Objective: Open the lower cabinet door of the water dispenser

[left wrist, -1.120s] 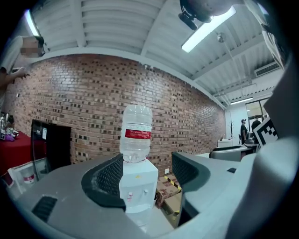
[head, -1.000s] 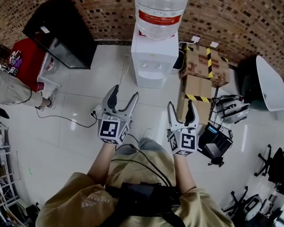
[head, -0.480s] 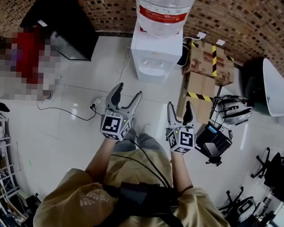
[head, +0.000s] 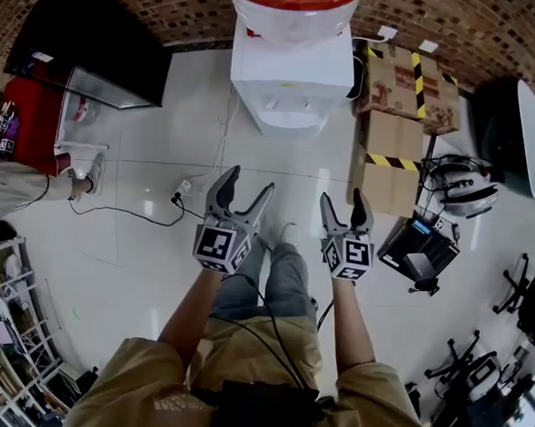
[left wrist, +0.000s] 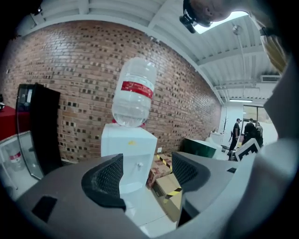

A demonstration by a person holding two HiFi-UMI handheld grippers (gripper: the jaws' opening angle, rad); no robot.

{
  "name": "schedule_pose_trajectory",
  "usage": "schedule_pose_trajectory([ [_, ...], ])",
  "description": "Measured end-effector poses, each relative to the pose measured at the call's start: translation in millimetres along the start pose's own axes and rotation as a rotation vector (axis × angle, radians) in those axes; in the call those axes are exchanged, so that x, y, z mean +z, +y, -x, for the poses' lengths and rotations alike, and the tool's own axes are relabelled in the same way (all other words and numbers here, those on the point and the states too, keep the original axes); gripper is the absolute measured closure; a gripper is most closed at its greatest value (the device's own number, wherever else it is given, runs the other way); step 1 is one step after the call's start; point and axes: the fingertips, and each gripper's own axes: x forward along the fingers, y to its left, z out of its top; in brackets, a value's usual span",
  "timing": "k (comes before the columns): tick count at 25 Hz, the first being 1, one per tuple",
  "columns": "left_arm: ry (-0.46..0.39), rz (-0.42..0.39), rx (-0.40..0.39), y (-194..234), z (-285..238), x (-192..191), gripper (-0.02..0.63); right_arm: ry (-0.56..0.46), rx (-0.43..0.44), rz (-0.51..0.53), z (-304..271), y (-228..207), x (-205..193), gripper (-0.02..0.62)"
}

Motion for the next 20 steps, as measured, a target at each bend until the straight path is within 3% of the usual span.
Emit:
schedule_pose_trajectory([
  [6,0.053,-0.001,0.032,30,-38,-94,0.290,0.113,0.070,-0.030,-79,-37,-120,0.239],
  [11,0.063,-0.037,0.029,59,-66,-147,0.290,0.181,0.082,-0.056,-156,-74,-205,0.239],
  [15,0.061,-0.039,0.059,86,-71,-175,0.290,0.202,0.068,-0.058,-213,-104,-247,0.239],
  [20,0.103,-0.022,0.107,119,-66,-206,0.290,0.219,0.094,-0.014,-278,-138,-270,0.239],
])
